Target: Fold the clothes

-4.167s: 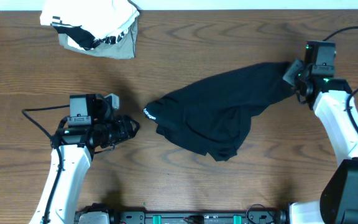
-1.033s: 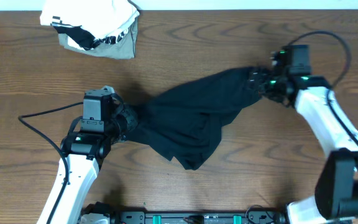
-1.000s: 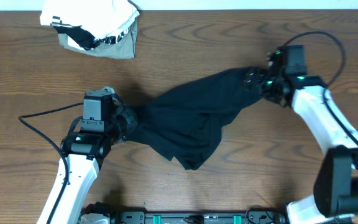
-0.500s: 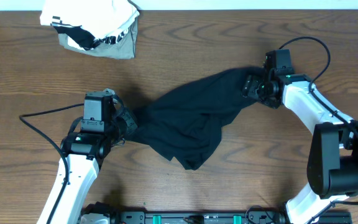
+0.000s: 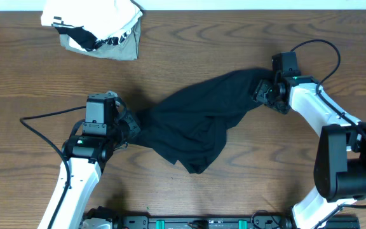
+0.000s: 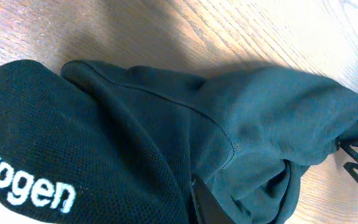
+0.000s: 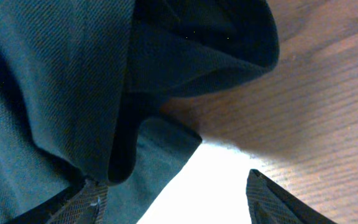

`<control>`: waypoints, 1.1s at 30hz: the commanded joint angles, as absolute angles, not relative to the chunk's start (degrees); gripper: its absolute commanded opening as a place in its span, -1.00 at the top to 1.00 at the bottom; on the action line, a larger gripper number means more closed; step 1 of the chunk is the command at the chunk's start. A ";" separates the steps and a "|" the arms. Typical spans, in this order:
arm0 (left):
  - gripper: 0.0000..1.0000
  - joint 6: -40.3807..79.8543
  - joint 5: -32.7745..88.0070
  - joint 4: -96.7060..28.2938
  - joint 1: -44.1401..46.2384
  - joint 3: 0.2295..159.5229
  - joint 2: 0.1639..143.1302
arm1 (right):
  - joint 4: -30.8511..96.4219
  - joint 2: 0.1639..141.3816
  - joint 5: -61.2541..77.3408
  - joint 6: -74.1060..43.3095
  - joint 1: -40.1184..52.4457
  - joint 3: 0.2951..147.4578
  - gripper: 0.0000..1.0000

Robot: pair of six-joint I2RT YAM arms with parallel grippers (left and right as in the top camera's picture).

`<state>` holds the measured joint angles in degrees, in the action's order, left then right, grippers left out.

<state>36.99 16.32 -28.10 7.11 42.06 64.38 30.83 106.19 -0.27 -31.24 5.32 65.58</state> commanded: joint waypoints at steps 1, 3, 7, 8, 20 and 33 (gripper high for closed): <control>0.77 35.57 15.81 -28.25 6.76 42.46 64.03 | 29.71 108.84 -1.06 -32.08 5.32 65.78 -0.40; 0.77 35.57 15.81 -28.25 6.76 42.46 64.03 | 28.88 109.60 -0.84 -31.81 5.32 65.78 -0.38; 0.77 35.57 15.79 -28.23 6.76 42.46 64.03 | 27.73 109.84 -0.23 -29.28 5.32 65.78 -0.35; 0.77 35.57 15.81 -28.23 6.76 42.46 64.03 | 27.62 109.84 -0.21 -28.99 5.32 65.78 -0.34; 0.77 35.59 15.81 -28.03 6.76 42.46 64.03 | 28.18 112.64 -5.80 -25.19 7.62 65.78 -0.22; 0.77 35.57 15.81 -28.10 6.76 42.46 64.03 | 21.80 116.16 -2.52 -25.23 9.50 65.95 0.15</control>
<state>36.97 16.32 -28.08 7.11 42.06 64.38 21.82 112.64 -6.20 -25.06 8.84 67.05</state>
